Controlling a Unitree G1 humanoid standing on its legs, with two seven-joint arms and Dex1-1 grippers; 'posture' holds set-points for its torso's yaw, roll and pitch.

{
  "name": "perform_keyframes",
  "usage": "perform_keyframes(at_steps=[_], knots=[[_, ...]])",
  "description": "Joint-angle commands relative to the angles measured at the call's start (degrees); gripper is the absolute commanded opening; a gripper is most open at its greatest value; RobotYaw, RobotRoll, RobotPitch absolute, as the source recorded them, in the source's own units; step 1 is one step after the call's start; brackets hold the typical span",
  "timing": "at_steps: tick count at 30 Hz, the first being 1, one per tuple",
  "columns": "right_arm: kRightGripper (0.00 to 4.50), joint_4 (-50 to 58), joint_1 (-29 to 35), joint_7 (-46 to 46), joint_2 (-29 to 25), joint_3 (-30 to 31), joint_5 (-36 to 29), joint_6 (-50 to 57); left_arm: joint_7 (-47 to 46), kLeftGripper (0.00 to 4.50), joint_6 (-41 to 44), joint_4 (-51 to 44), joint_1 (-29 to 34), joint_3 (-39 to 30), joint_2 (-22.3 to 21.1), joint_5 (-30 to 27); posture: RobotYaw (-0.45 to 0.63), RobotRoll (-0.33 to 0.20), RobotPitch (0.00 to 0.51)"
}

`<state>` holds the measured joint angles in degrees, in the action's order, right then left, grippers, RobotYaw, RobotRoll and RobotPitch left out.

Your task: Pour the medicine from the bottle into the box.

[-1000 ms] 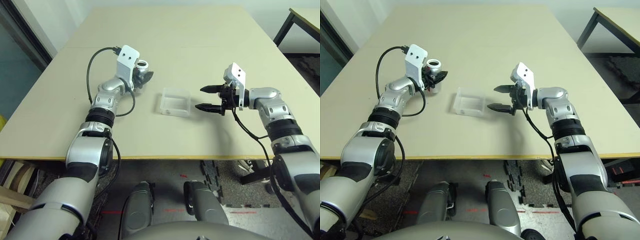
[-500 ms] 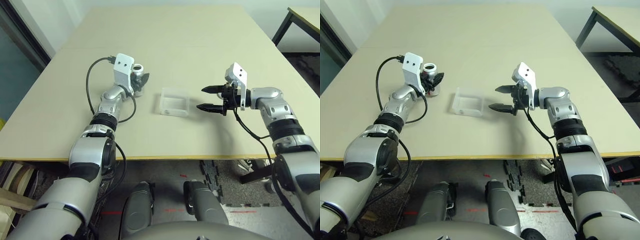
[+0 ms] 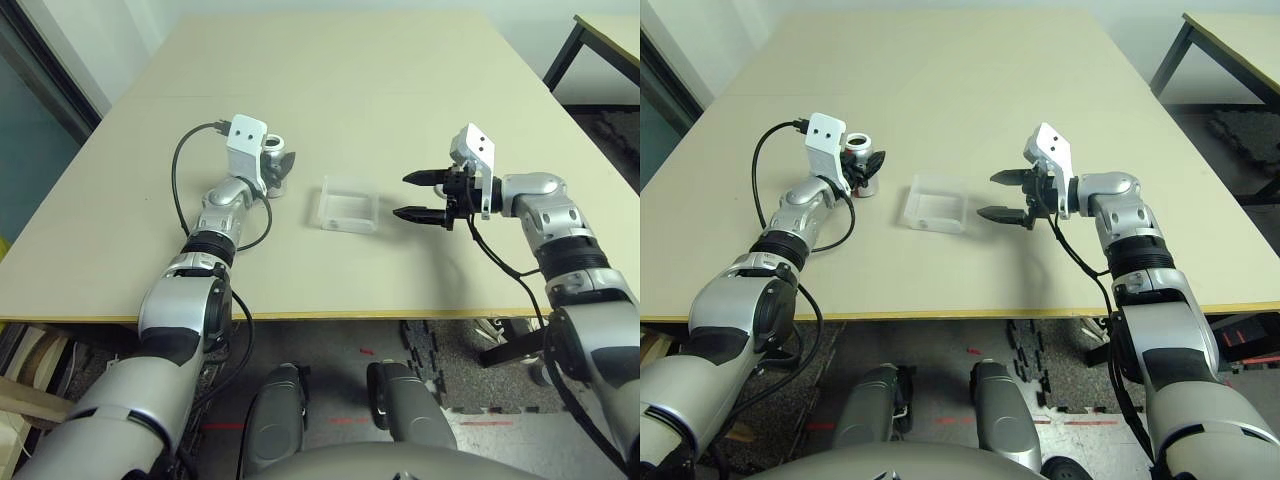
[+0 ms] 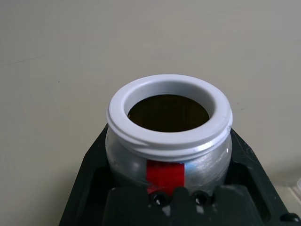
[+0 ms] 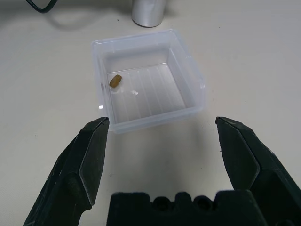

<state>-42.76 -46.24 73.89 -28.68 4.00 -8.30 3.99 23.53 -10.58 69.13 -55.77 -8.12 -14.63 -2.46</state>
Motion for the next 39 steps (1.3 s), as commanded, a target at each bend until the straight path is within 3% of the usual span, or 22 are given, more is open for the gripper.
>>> perform_keyframes(at_steps=[1, 4, 6, 22, 39], knots=[[4.5, -0.3, -0.5, 0.1, -0.8, -0.4, -0.1, 0.1, -0.6, 3.03, 0.3, 1.7, 1.1, 0.2, 0.2, 0.4, -0.11, 0.0, 0.097], [4.5, -0.4, -0.5, 0.0, -0.7, -0.4, -0.1, -0.1, -1.1, 4.09, -0.2, 1.5, 1.5, 0.5, 0.1, 0.8, -0.11, 0.0, 0.096], [4.5, -0.5, -0.6, -0.2, -0.6, -0.4, -0.1, -0.2, -1.3, 4.48, 0.0, 1.4, 1.6, 0.0, 0.2, 0.3, -0.11, 0.0, 0.097], [4.5, -2.8, -1.8, -0.3, 0.4, -0.2, 0.2, -1.5, -0.9, 4.48, -0.1, -3.4, 5.6, -1.1, 0.3, -1.4, -0.09, 0.0, 0.098], [4.5, -6.8, -3.4, -0.7, 2.0, -0.1, 0.7, -3.9, 0.9, 4.48, 5.7, -23.4, 18.0, -0.6, 0.4, -4.1, -0.06, 0.0, 0.09]])
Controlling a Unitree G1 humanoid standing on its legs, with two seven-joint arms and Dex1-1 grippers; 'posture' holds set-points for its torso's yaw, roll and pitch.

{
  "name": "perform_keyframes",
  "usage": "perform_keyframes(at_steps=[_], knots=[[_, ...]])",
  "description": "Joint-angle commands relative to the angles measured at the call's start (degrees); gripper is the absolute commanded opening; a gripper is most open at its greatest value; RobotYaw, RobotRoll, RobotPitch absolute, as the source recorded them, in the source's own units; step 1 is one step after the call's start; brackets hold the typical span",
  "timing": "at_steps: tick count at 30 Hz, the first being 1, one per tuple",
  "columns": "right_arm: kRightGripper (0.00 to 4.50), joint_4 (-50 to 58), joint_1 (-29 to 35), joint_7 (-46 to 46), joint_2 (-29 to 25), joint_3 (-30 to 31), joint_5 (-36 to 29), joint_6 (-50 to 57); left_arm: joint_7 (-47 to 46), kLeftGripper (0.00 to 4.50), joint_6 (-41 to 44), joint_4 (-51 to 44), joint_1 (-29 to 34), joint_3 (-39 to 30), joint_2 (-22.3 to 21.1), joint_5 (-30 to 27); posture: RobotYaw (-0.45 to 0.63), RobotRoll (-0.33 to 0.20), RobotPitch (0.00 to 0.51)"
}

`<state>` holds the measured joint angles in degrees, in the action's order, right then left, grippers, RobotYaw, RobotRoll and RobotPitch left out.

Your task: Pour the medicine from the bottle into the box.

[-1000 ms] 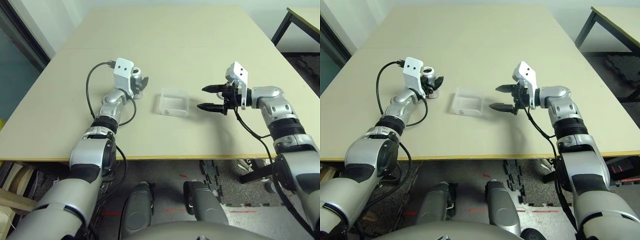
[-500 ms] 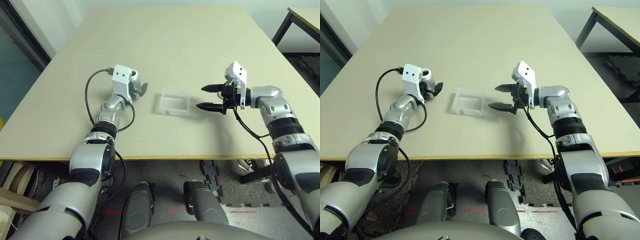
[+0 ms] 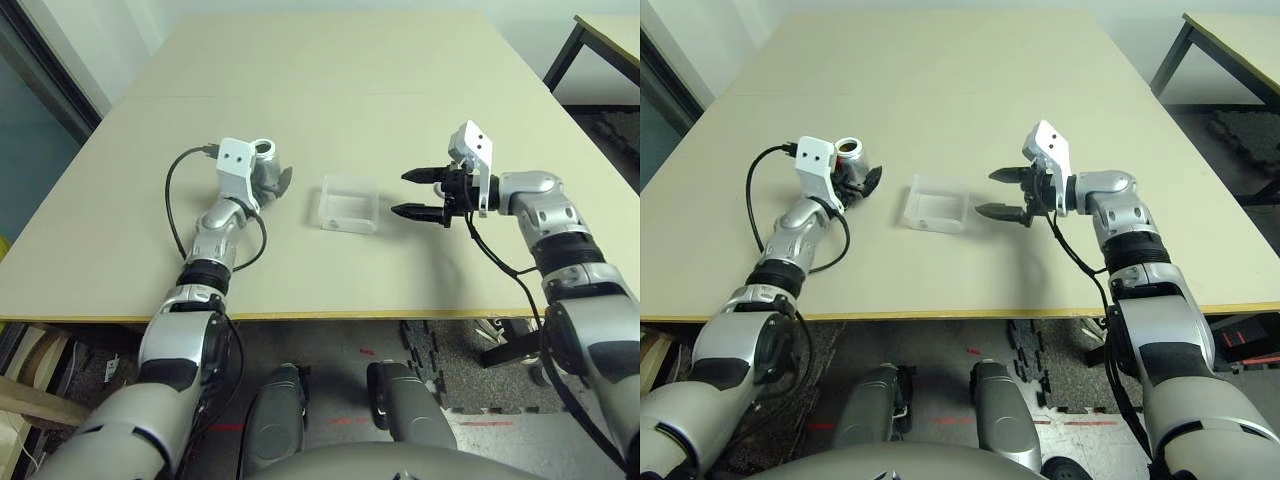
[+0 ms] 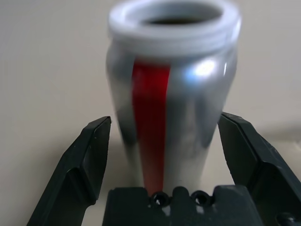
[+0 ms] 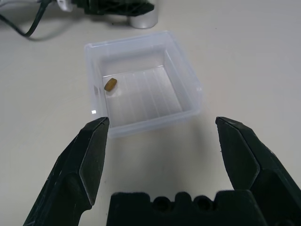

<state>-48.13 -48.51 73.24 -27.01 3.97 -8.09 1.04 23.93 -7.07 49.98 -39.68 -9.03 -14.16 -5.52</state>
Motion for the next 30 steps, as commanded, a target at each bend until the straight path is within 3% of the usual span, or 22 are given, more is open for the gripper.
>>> perform_keyframes(at_steps=[1, 11, 20, 24, 30], knots=[[4.5, -1.8, -1.3, -0.1, 0.4, -0.1, 0.5, -1.1, 0.4, 4.48, 3.0, -5.8, 2.7, 0.3, 0.0, -1.2, -0.05, 0.0, 0.088], [4.5, -3.8, -2.3, -0.3, 0.8, -0.3, 0.6, -2.5, 1.7, 4.48, 12.2, -27.1, 13.8, 0.3, -1.3, -4.0, -0.05, 0.0, 0.09], [4.5, -2.5, -0.7, -2.3, -0.2, -2.9, -1.3, -1.5, 4.1, 4.48, 25.7, -49.9, 24.2, -3.8, -6.4, -12.5, -0.05, 0.0, 0.107], [4.5, -1.3, 0.7, -4.8, -0.5, -5.8, -3.2, 0.3, 3.9, 4.48, 30.0, -51.9, 23.6, -7.4, -10.7, -15.7, -0.04, 0.0, 0.114], [4.5, 3.3, 3.9, -10.5, -1.9, -11.1, -6.5, 3.6, 5.5, 4.48, 29.9, -41.2, 17.9, -12.5, -19.2, -16.3, -0.06, 0.0, 0.123]])
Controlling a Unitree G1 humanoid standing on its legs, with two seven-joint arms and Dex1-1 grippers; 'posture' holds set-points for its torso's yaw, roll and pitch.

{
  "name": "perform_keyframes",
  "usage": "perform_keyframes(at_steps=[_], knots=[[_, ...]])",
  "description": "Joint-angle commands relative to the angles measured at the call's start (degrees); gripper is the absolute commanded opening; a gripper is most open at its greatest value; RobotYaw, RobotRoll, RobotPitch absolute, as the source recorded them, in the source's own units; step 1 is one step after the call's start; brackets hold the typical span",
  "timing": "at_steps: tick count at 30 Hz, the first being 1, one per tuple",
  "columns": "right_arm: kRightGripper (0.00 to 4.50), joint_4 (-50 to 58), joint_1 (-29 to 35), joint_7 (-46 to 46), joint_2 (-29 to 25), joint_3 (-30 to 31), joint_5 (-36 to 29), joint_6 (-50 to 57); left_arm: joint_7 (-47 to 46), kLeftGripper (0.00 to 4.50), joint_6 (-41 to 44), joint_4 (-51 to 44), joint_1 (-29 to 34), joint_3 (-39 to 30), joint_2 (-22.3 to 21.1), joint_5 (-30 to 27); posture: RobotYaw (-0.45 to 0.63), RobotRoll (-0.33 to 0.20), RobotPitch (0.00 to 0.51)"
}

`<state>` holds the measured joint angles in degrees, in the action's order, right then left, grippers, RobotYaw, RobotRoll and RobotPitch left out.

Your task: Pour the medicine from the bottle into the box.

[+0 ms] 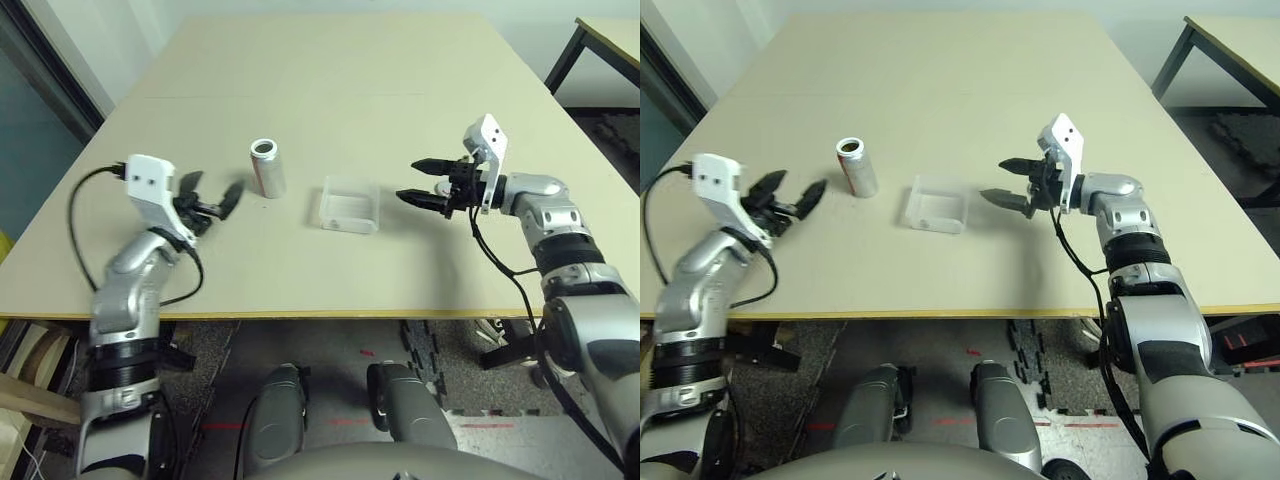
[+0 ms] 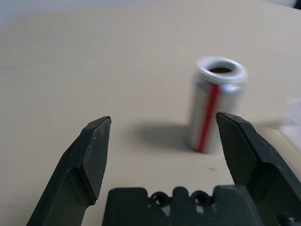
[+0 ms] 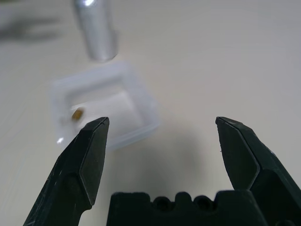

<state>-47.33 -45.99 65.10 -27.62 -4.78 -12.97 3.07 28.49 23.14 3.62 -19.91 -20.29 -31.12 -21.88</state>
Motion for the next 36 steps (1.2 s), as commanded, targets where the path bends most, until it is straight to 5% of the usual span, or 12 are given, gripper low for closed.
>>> perform_keyframes(at_steps=[1, 17, 36], knots=[[4.5, 3.1, 1.9, -3.1, -1.6, -2.8, -1.8, 1.8, 1.1, 4.48, -1.0, 7.4, -2.9, -1.4, -3.1, 0.5, -0.06, 0.0, 0.124], [4.5, 6.1, 6.7, -21.7, -4.4, -11.3, -3.6, 3.0, -3.3, 4.48, -18.2, 44.9, -19.9, -1.0, -10.2, 8.5, -0.09, 0.0, 0.144], [4.5, 7.6, 12.4, -25.8, -8.6, -14.4, -5.0, 2.2, -4.8, 4.48, -26.4, 62.1, -28.0, 0.0, -12.6, 11.4, -0.11, 0.0, 0.154]])
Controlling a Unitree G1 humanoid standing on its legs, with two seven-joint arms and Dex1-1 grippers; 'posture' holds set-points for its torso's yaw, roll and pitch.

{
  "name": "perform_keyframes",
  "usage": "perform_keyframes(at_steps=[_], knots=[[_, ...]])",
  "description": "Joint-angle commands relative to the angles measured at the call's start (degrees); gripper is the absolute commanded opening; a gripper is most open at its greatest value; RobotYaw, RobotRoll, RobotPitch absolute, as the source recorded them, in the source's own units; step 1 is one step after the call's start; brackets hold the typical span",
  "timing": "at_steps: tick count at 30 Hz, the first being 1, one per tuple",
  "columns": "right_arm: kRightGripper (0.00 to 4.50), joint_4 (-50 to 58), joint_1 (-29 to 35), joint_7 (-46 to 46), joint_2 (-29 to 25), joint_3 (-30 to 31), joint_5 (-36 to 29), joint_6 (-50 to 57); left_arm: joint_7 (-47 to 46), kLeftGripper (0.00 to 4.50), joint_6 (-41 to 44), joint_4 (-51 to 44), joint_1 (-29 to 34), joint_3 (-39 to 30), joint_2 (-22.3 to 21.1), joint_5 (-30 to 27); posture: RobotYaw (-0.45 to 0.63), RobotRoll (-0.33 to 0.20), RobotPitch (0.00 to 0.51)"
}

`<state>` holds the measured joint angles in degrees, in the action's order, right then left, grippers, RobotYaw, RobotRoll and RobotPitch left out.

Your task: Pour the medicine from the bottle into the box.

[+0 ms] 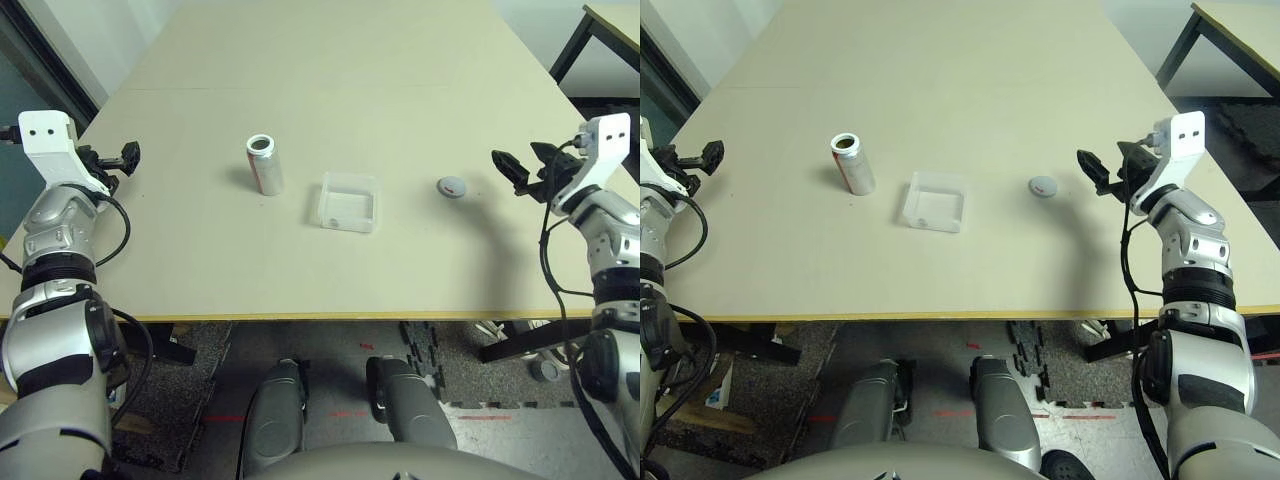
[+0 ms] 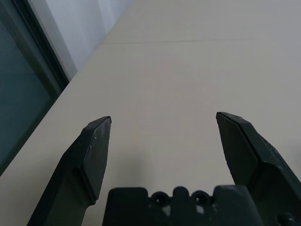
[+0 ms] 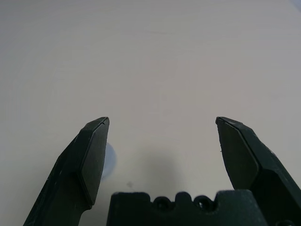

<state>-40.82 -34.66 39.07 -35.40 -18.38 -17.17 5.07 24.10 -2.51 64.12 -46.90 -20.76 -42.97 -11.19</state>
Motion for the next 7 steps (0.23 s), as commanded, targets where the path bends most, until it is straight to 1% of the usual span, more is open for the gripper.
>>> perform_keyframes(at_steps=[1, 7], knots=[[4.5, 1.0, 1.1, 0.2, -0.8, -1.0, -0.8, 0.2, -0.4, 4.48, -0.8, 1.8, -1.1, 0.4, -0.7, 0.7, -0.11, 0.0, 0.155], [4.5, 1.2, 1.4, -0.1, -0.5, -1.0, -1.0, 0.2, -0.4, 4.48, -0.9, 2.2, -0.9, 0.3, -0.8, 0.7, -0.11, 0.0, 0.161]])
